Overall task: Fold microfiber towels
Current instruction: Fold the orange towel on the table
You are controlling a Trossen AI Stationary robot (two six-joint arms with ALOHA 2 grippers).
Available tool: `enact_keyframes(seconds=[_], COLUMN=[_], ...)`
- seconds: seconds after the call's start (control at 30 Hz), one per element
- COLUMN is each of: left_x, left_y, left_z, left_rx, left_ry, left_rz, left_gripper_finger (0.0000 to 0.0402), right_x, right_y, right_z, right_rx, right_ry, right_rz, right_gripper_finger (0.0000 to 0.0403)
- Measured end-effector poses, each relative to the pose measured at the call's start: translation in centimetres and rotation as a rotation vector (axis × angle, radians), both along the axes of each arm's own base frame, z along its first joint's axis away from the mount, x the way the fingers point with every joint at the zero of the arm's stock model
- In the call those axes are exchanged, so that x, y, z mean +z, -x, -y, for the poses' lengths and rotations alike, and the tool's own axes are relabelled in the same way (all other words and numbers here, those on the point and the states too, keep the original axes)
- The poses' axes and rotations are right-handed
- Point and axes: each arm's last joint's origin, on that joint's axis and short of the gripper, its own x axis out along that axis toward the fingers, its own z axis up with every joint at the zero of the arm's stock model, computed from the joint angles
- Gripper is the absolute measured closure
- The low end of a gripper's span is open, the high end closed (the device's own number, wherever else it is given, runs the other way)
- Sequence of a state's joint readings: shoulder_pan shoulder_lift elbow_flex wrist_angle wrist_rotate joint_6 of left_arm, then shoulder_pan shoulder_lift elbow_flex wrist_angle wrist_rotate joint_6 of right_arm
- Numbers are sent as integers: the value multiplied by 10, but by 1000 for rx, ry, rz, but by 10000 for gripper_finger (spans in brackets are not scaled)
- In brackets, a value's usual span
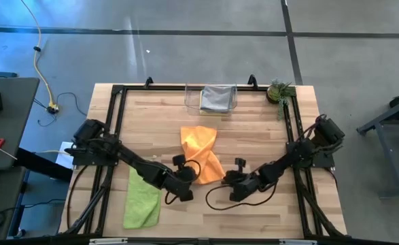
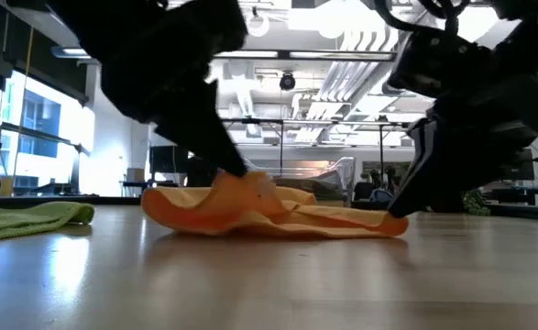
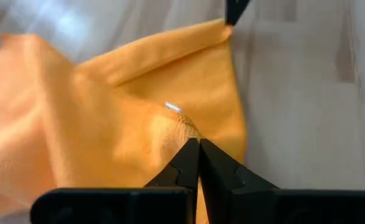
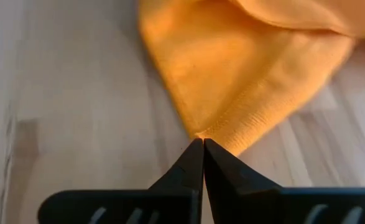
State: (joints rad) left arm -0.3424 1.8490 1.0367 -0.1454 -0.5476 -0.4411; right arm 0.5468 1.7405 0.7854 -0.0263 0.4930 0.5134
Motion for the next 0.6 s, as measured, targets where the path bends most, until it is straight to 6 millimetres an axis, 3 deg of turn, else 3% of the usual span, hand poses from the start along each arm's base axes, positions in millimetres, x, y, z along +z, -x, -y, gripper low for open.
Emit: enact_keyframes(seconds=[0.33,0.6], left_x=[32,80], left_y=[32,56], left_z=[14,6], left_rx=[279,395], left_ry=[-8,-23], left_rz=[154,338], left_gripper_finger=[401,402], right_x=[7,55], right_y=[18,30], right_z=[-13,-5], right_rx=[-242,-277], right_ry=[-97,-121], right_rz=[101,236], right_gripper_finger=[402,403])
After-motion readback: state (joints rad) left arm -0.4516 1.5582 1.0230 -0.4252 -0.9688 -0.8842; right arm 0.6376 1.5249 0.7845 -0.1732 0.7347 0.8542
